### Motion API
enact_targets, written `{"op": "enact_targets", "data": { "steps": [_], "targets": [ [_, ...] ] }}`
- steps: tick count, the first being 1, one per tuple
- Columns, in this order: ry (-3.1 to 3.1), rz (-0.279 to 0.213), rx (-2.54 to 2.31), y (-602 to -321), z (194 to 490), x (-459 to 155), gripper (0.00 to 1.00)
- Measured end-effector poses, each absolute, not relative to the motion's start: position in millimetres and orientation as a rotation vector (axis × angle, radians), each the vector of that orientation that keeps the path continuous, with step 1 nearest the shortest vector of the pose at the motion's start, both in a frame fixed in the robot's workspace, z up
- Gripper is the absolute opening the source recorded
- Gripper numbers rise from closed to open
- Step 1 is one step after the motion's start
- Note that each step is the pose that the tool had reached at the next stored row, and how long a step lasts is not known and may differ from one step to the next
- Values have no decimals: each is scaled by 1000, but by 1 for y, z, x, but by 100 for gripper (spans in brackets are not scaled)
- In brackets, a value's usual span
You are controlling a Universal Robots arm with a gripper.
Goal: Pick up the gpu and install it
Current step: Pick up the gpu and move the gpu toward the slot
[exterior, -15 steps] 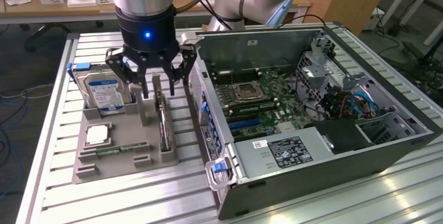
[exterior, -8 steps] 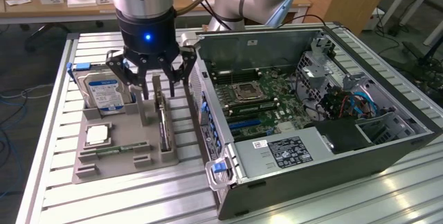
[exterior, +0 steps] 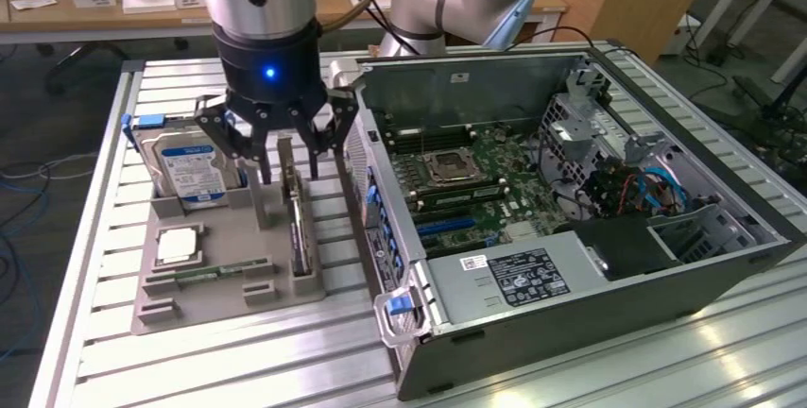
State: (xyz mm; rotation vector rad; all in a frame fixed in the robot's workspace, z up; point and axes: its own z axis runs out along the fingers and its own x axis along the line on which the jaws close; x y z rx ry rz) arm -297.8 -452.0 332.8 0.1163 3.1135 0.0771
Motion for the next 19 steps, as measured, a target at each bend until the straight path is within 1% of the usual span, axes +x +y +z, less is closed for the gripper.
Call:
{"op": "enact_targets", "data": {
  "steps": [19],
  "targets": [
    [3113, 77, 116, -452, 326, -298, 53]
  ]
}}
